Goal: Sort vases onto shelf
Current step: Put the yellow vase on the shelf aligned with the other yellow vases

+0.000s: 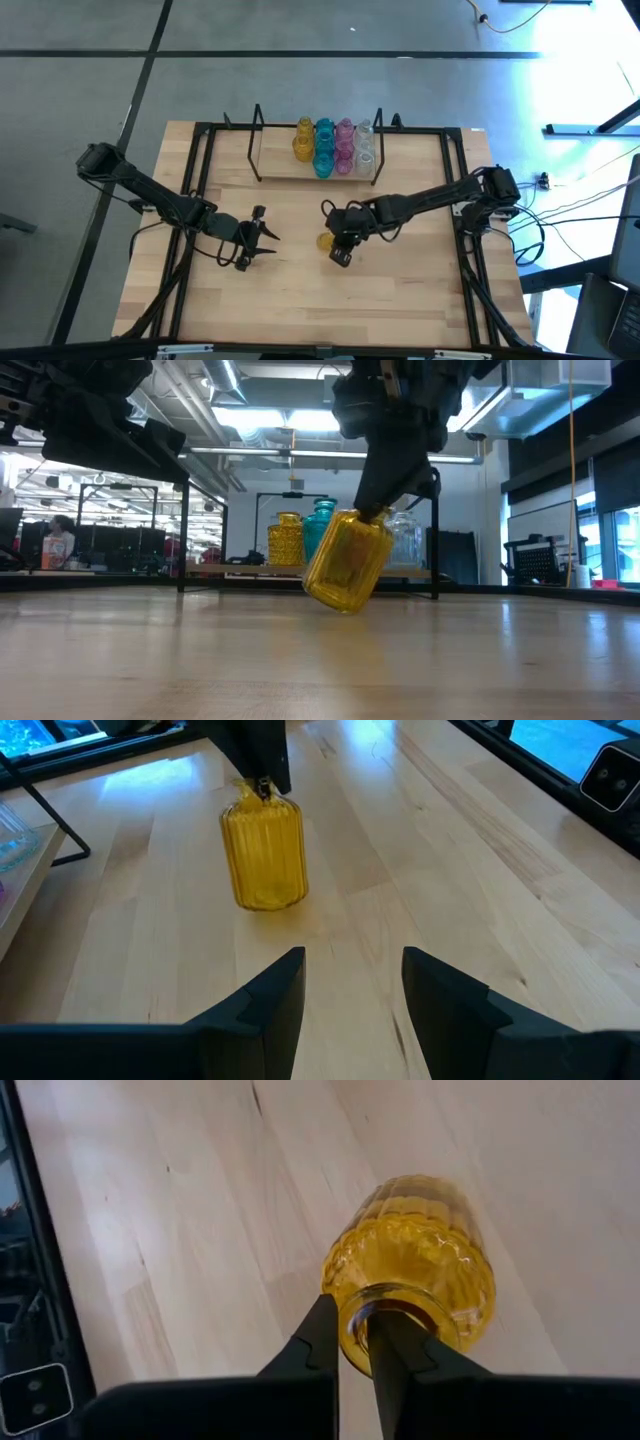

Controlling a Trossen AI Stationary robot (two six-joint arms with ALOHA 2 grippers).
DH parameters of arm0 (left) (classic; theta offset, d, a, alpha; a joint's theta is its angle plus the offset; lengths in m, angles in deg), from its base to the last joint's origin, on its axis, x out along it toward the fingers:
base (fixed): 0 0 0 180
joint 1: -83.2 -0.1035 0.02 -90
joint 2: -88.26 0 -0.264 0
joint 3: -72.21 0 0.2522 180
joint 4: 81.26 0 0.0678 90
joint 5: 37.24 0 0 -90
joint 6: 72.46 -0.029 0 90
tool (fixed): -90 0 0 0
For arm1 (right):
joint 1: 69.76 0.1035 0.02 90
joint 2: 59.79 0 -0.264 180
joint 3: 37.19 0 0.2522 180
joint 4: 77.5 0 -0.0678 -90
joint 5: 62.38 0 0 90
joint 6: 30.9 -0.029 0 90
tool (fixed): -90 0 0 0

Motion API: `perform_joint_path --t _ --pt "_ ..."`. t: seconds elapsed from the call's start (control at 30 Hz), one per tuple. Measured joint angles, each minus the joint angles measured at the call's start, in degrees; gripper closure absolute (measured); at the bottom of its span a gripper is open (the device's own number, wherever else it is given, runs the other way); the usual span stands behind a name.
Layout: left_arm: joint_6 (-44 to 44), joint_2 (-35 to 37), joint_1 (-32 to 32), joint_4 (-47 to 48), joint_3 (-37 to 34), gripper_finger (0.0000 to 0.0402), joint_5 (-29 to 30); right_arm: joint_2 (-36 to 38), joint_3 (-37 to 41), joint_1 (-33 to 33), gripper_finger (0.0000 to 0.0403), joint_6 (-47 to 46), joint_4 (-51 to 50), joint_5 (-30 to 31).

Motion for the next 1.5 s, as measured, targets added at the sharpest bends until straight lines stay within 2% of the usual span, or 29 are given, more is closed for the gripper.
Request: perform_joint_path --t 0.23,0.47,0.6,1.3,1.5 --pt "0.0 0.0 0.0 0.0 0.0 0.024 -0.02 -0.45 -0.09 0.03 0.0378 0.36 0.17 0.59" --pt "0.0 0.0 -0.01 0.01 -0.01 0.024 0.0 -1.19 -0.11 0.02 0.0312 2.0 2.18 0.86" --pt "0.0 0.0 0.0 0.0 0.0 0.024 -0.02 -1.24 -0.09 0.02 0.0292 2.93 3.16 0.84" --pt "0.0 0.0 -0.01 0.0 0.0 0.024 -0.02 -1.24 -0.07 -1.19 0.0277 2.72 4.58 -0.32" --pt "0.0 -1.5 0.0 -0.3 0.0 0.024 0.0 -1.28 0.0 -1.22 0.0276 2.94 7.69 -0.76"
